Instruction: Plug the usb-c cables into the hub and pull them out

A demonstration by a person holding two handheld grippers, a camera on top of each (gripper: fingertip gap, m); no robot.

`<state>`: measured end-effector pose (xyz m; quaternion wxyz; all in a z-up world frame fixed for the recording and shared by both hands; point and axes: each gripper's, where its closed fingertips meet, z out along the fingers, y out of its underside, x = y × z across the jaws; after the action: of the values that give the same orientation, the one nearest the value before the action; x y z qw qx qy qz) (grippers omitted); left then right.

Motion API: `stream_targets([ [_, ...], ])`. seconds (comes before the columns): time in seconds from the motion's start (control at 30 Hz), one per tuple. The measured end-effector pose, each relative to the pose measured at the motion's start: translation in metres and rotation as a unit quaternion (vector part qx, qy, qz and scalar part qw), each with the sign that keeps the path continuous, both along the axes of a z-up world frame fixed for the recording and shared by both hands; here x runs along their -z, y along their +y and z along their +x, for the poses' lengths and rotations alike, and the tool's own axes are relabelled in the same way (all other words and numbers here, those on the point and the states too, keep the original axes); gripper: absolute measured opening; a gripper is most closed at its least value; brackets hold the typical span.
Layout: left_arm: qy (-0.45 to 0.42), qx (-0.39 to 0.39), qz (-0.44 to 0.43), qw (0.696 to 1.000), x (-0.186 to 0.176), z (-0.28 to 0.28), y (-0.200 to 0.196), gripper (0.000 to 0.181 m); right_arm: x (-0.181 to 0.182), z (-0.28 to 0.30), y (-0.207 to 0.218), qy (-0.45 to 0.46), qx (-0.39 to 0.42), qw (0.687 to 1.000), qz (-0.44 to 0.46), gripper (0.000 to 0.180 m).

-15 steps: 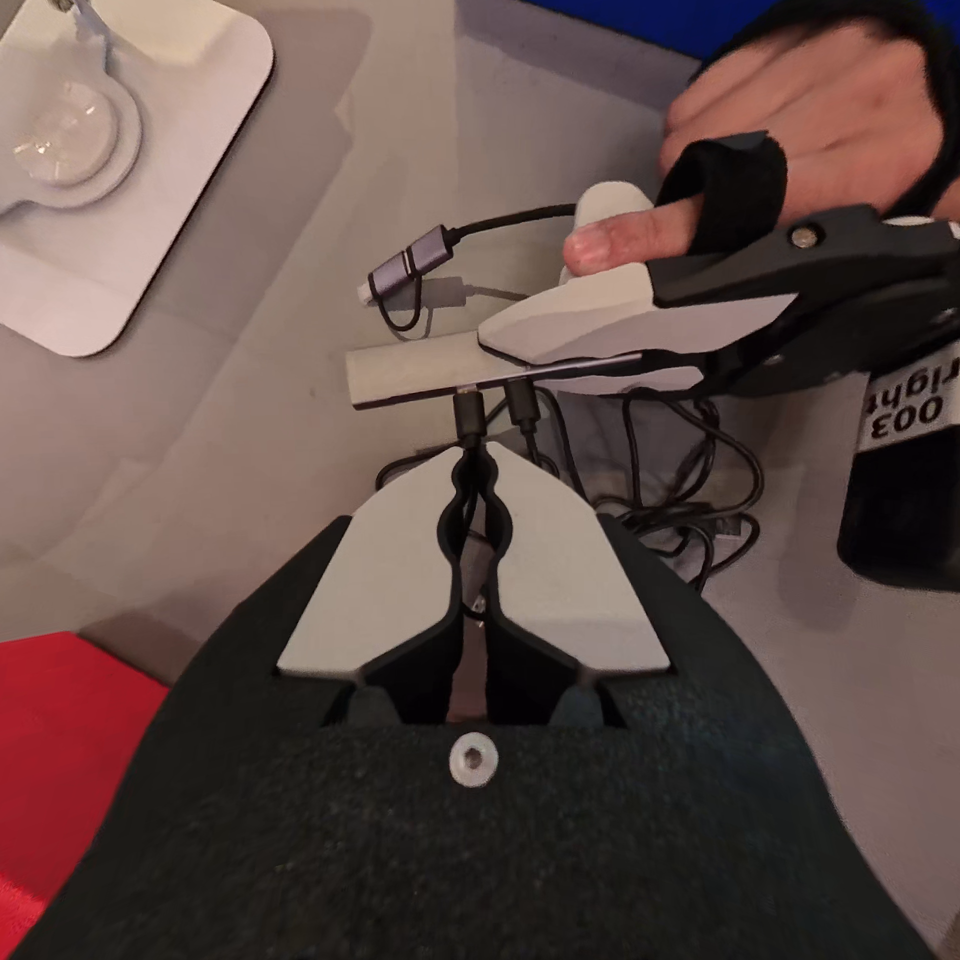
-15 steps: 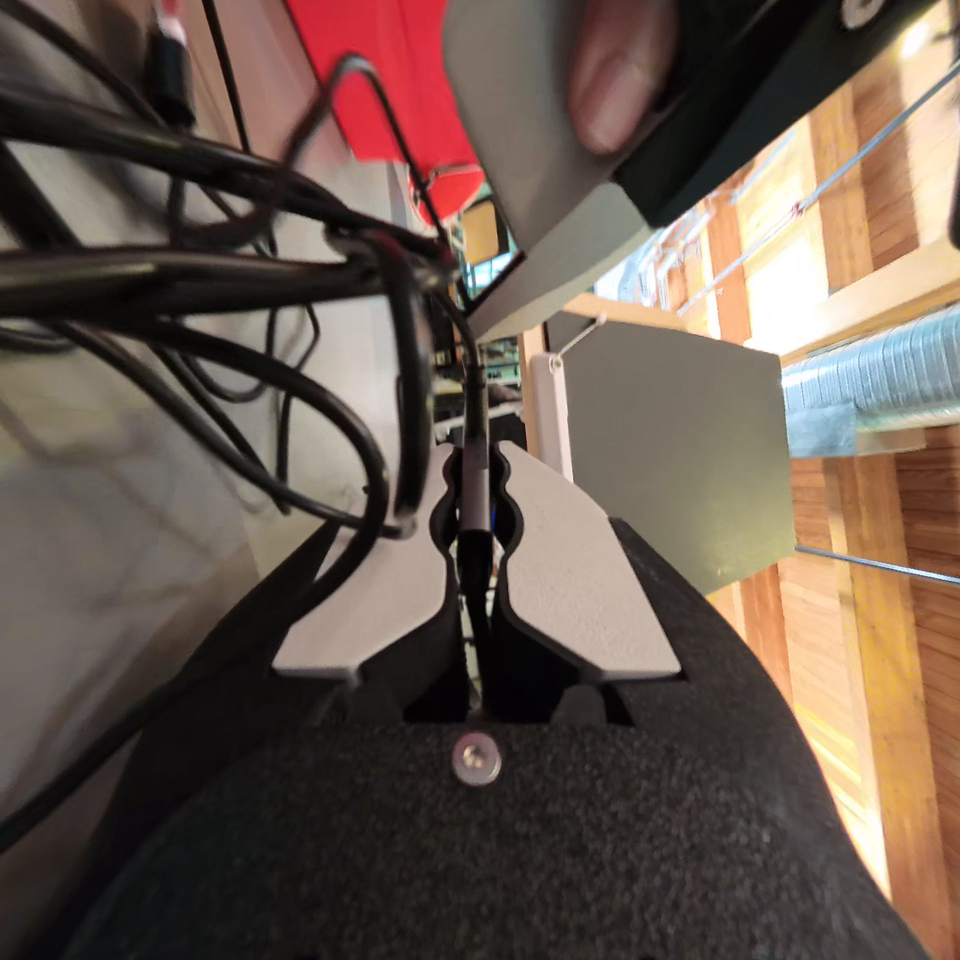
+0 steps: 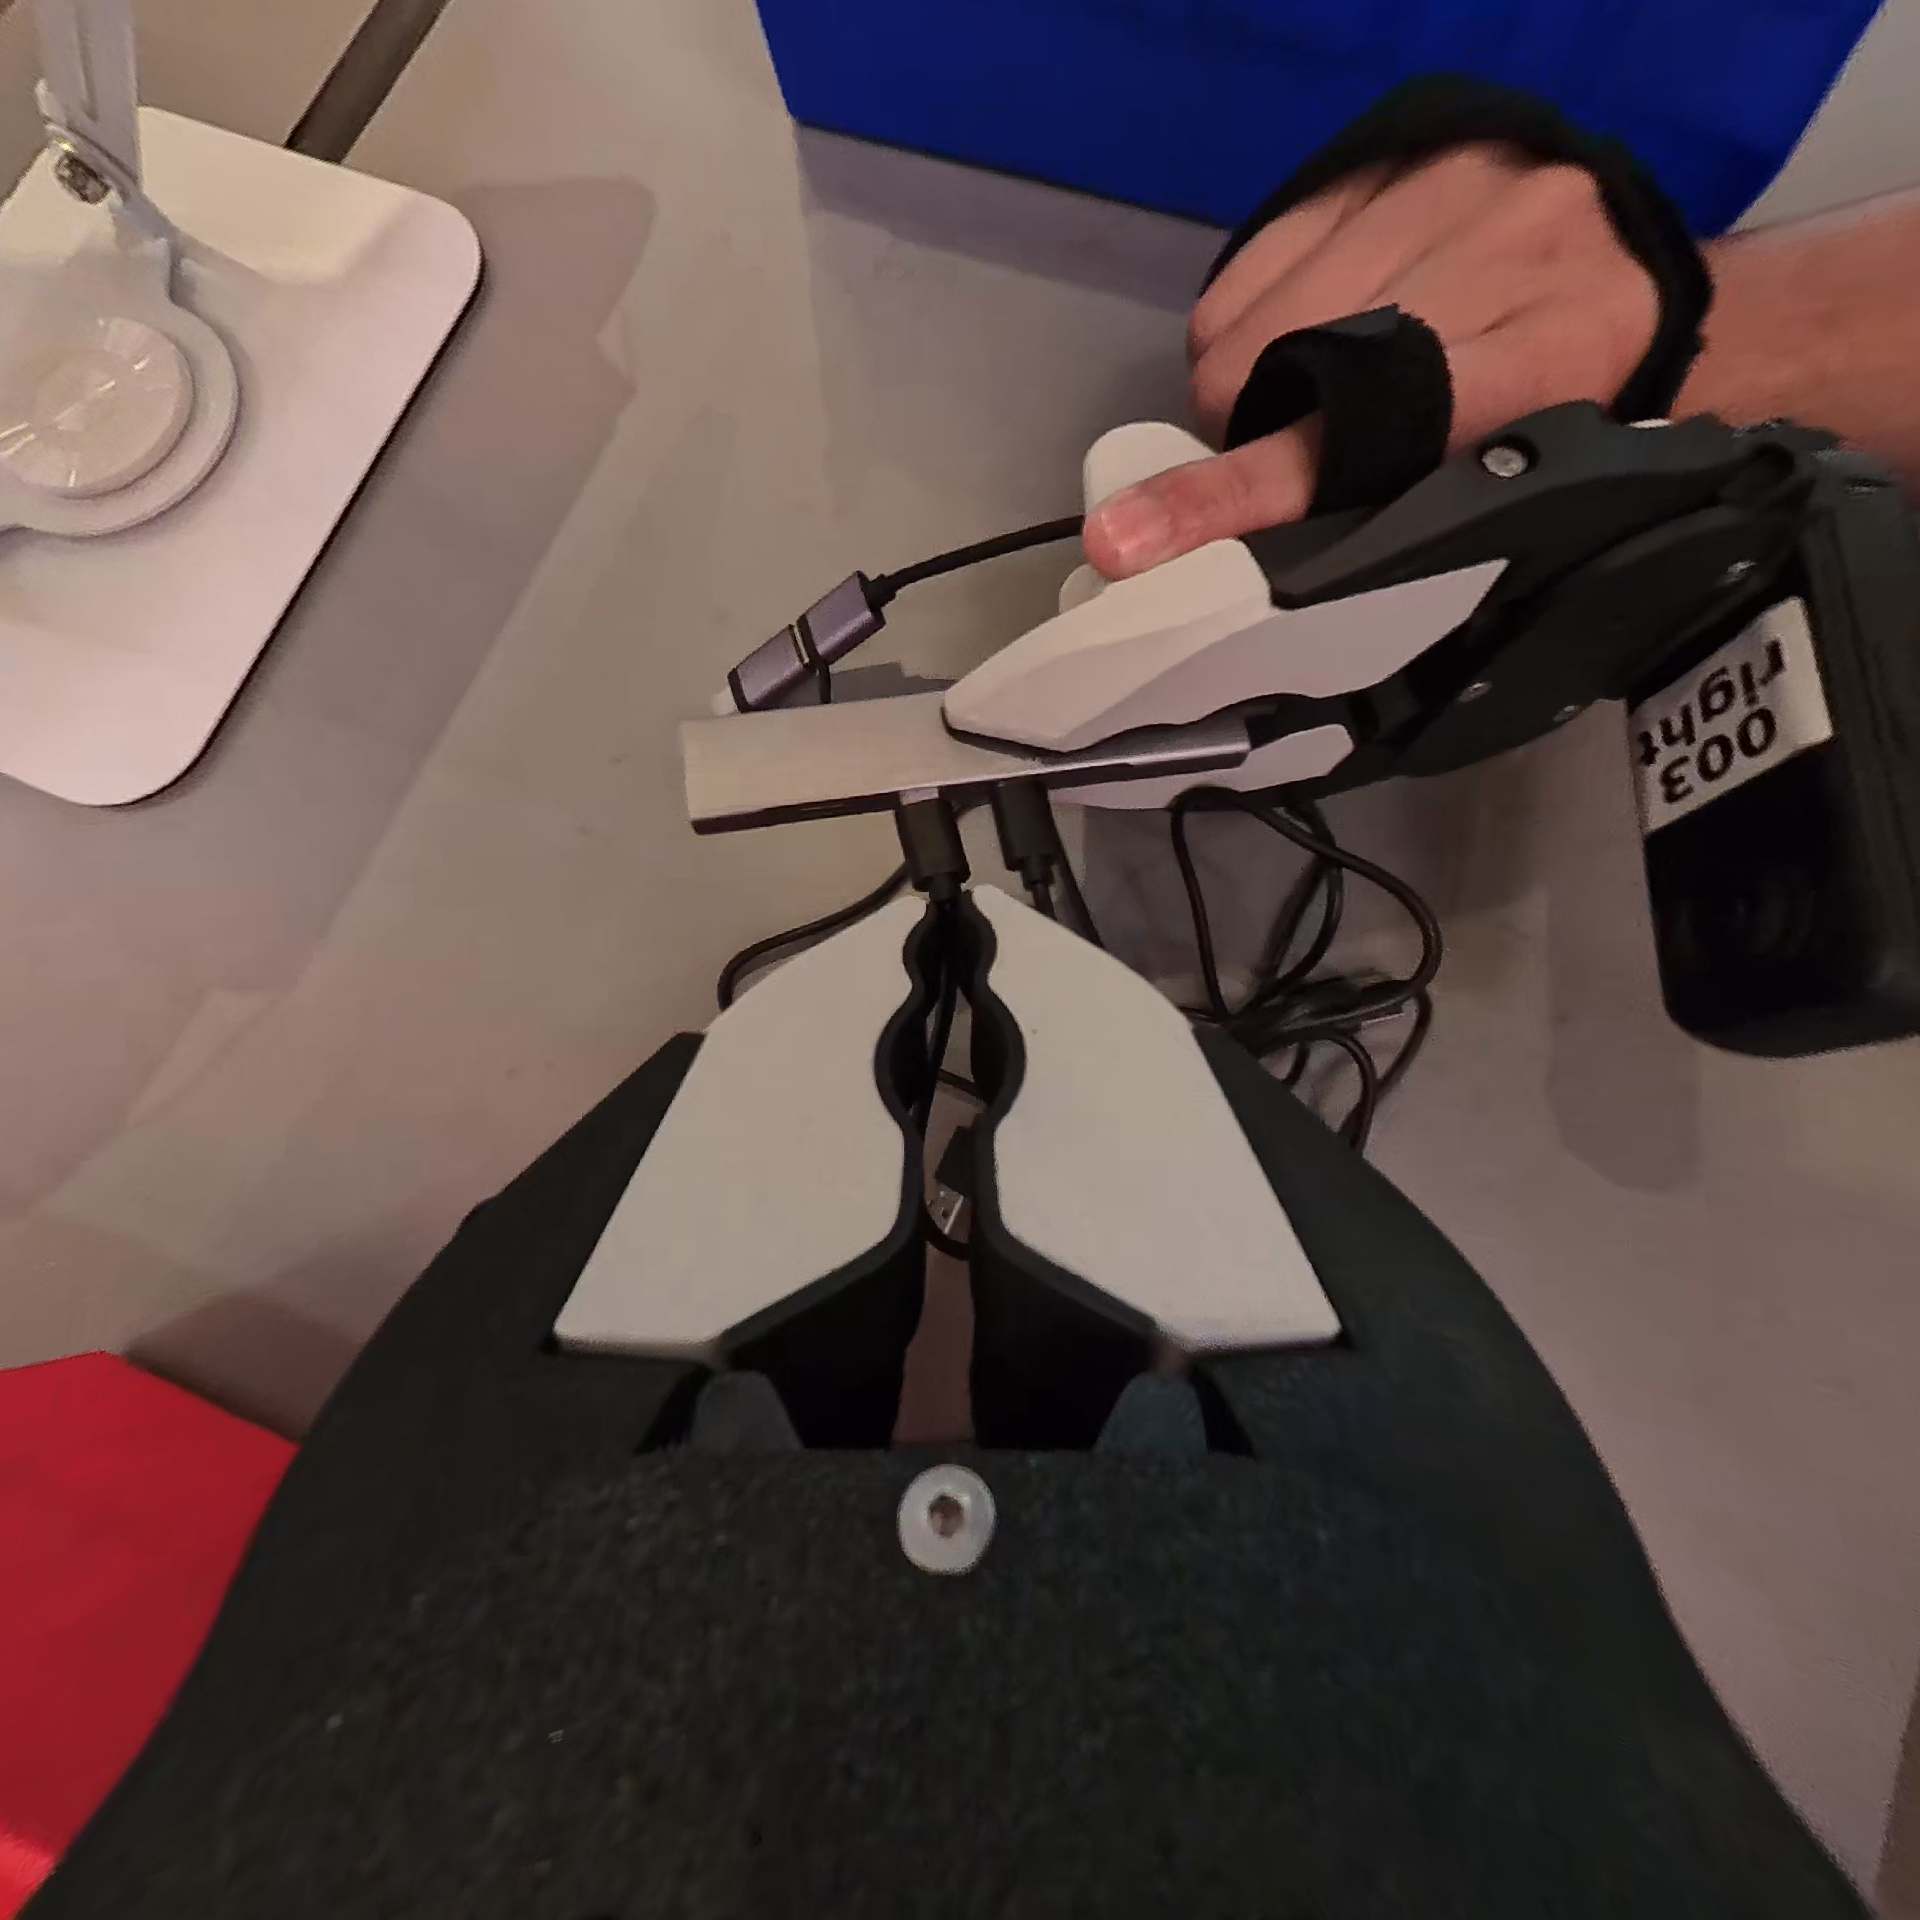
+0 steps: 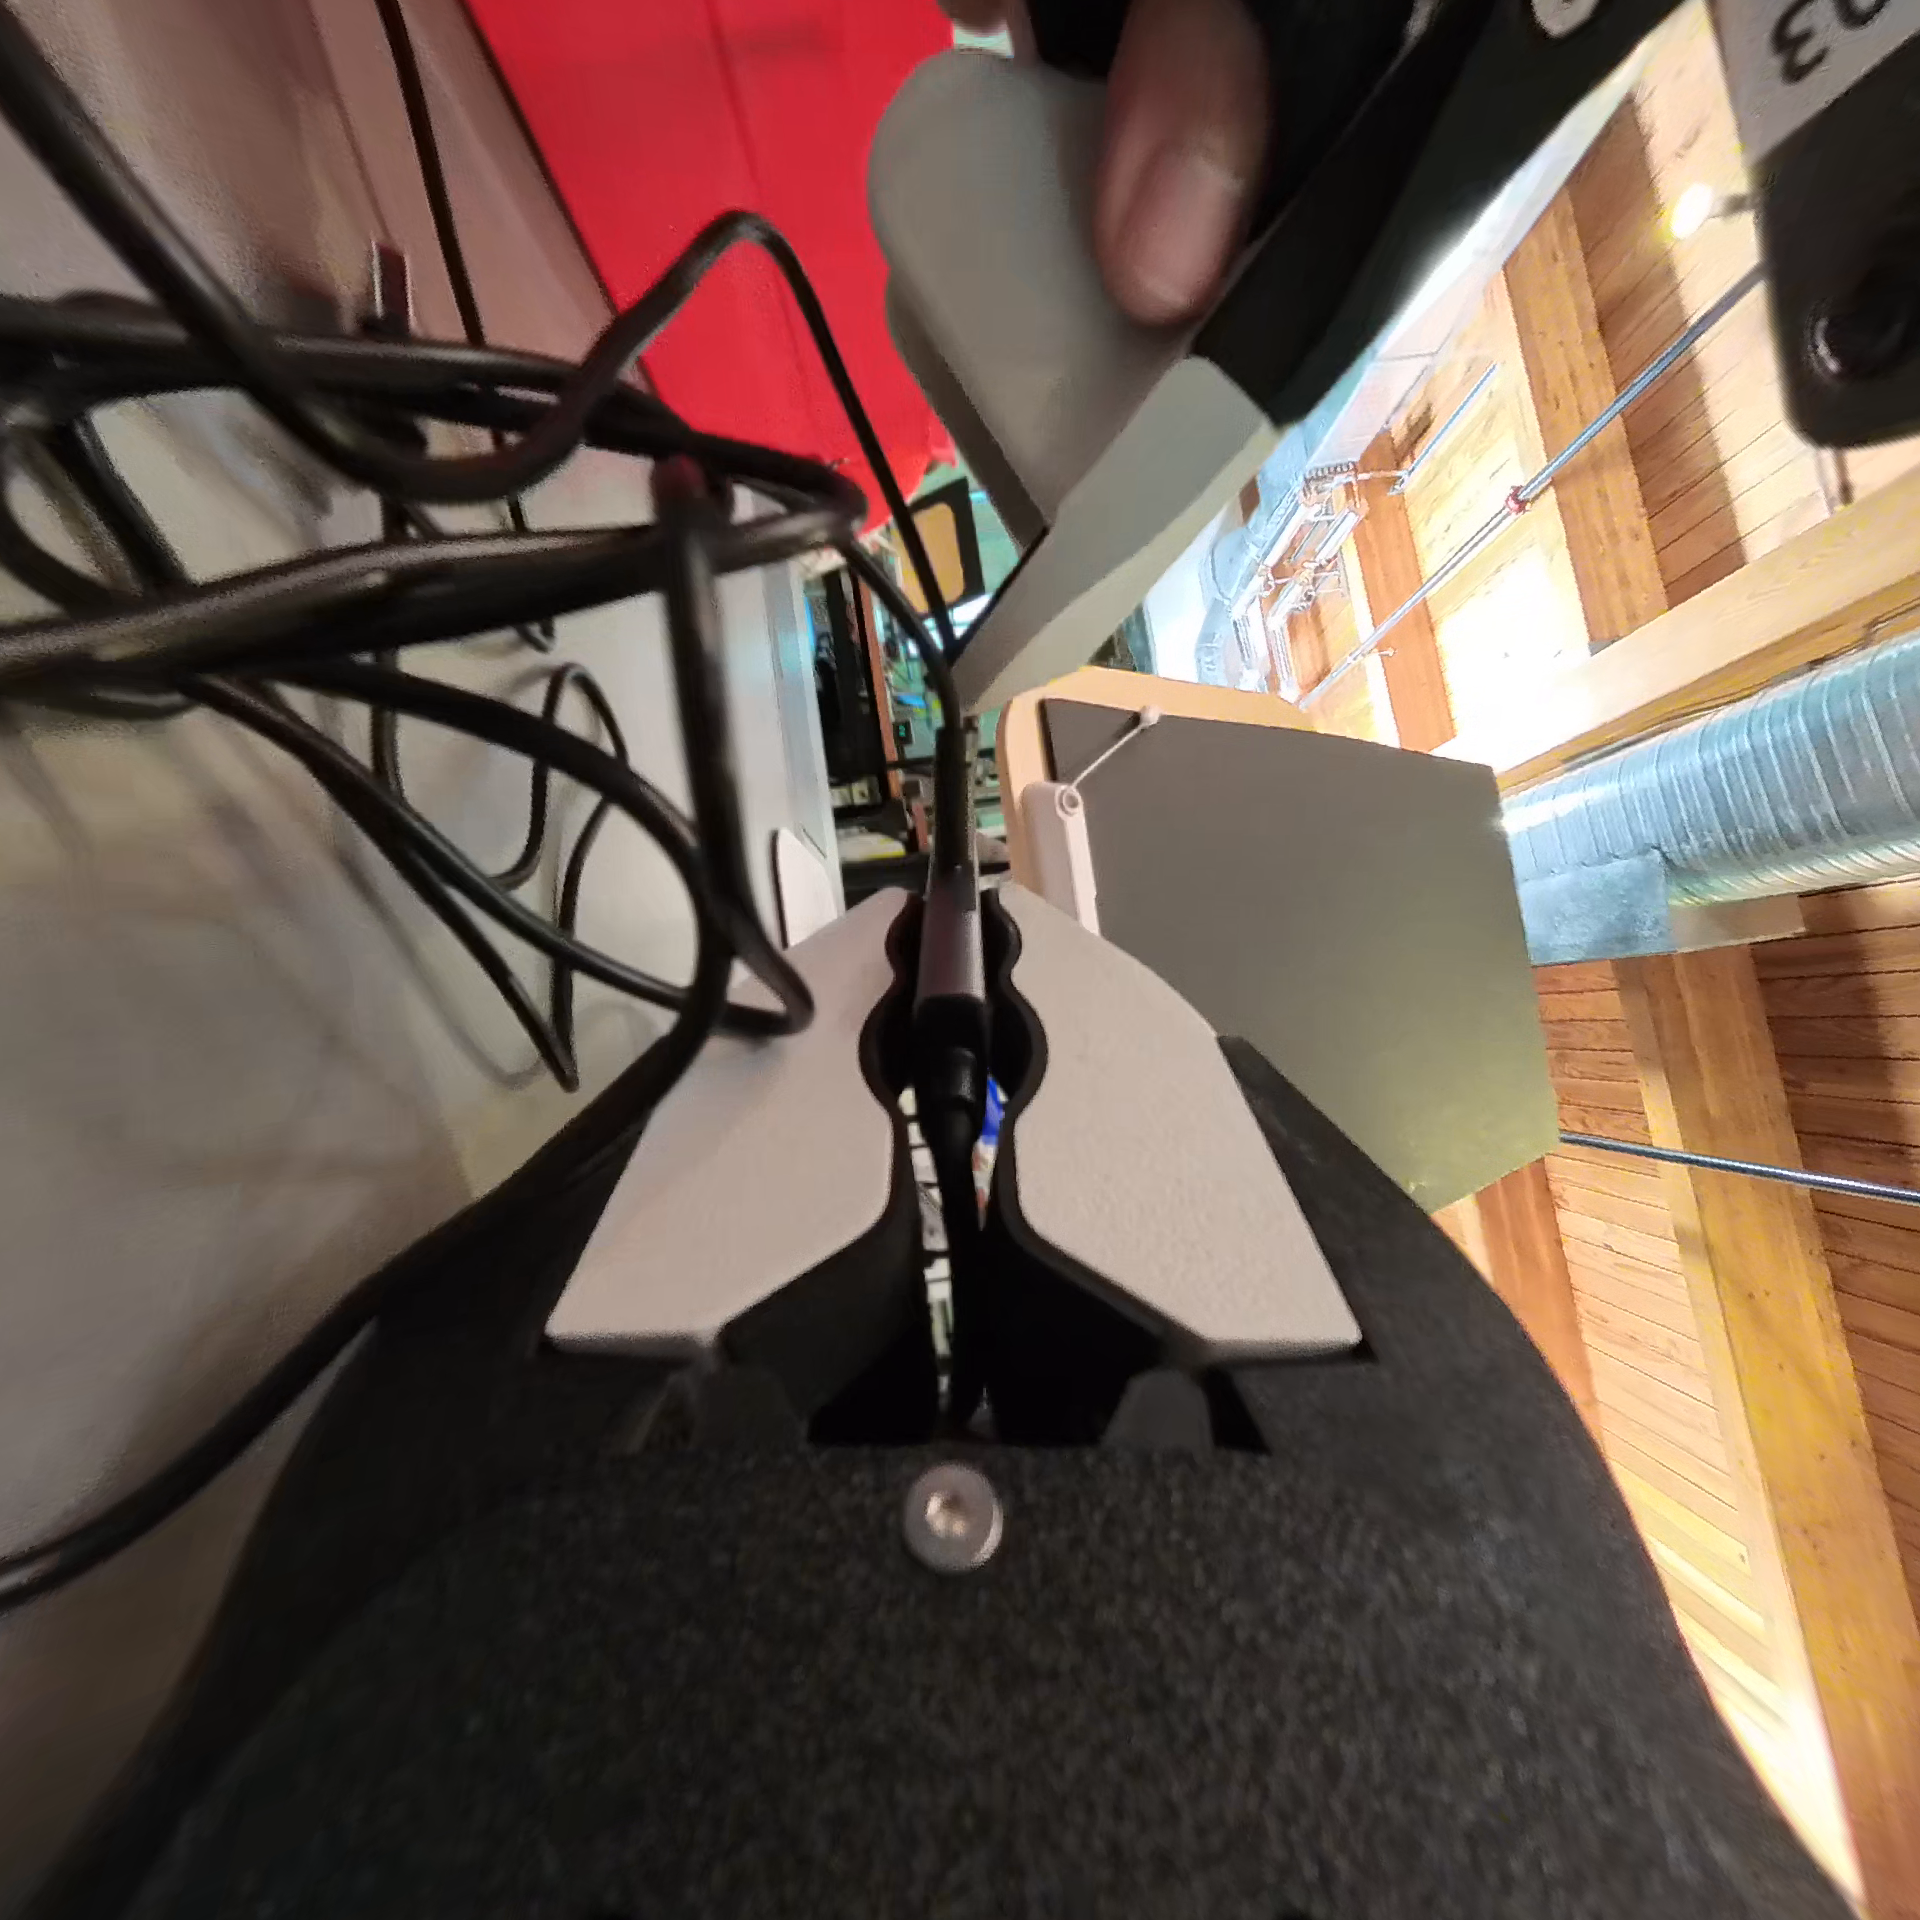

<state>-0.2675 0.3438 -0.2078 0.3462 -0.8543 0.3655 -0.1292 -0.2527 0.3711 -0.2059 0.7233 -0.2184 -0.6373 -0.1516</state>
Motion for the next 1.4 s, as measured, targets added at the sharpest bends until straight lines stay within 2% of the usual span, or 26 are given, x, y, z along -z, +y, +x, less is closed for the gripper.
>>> stream_targets([
  [0.17, 0.059, -0.012, 0.018, 0.998, 0.001, -0.002, -0.004, 0.0, 0.001, -0.002, -0.001, 0.001, -0.009, 1.0, -0.007, 0.009],
  [0.33, 0.056, -0.052, 0.022, 0.997, -0.004, 0.003, -0.003, 0.001, -0.006, 0.003, 0.005, 0.018, 0.003, 1.0, -0.017, 0.009],
  [0.4, 0.056, -0.065, 0.017, 0.996, -0.002, 0.004, -0.003, 0.002, -0.009, 0.004, 0.008, 0.03, 0.01, 0.999, 0.0, 0.02],
  [0.53, 0.061, -0.074, 0.013, 0.995, 0.002, 0.007, -0.003, 0.001, 0.002, 0.005, 0.017, -0.002, 0.039, 0.999, 0.003, 0.009],
  [0.7, 0.077, -0.074, 0.004, 0.994, 0.01, 0.008, -0.001, 0.001, 0.012, 0.006, 0.024, -0.03, 0.055, 0.998, -0.028, 0.008],
  [1.0, 0.037, -0.063, 0.025, 0.997, -0.003, 0.018, 0.006, 0.0, -0.003, 0.017, 0.025, 0.016, 0.036, 0.999, -0.028, 0.007],
  [1.17, 0.05, -0.066, 0.051, 0.995, -0.01, 0.005, 0.011, 0.0, 0.004, 0.008, 0.008, -0.005, 0.011, 1.0, -0.024, 0.007],
  [1.23, -0.021, -0.055, 0.059, 0.997, -0.026, 0.015, 0.013, 0.001, 0.01, -0.001, -0.009, -0.021, -0.019, 1.0, -0.003, 0.009],
  [1.27, -0.045, -0.049, 0.055, 0.996, -0.032, 0.021, 0.013, 0.001, 0.012, -0.005, -0.016, -0.025, -0.027, 0.999, 0.003, 0.0],
  [1.33, 0.016, -0.052, 0.057, 0.997, -0.029, 0.02, 0.013, 0.002, 0.009, -0.01, -0.022, -0.019, -0.034, 0.999, 0.016, 0.0],
  [1.4, 0.03, -0.057, 0.067, 0.996, -0.036, 0.016, 0.011, 0.002, 0.005, -0.008, -0.02, -0.001, -0.036, 0.999, -0.002, 0.0],
])
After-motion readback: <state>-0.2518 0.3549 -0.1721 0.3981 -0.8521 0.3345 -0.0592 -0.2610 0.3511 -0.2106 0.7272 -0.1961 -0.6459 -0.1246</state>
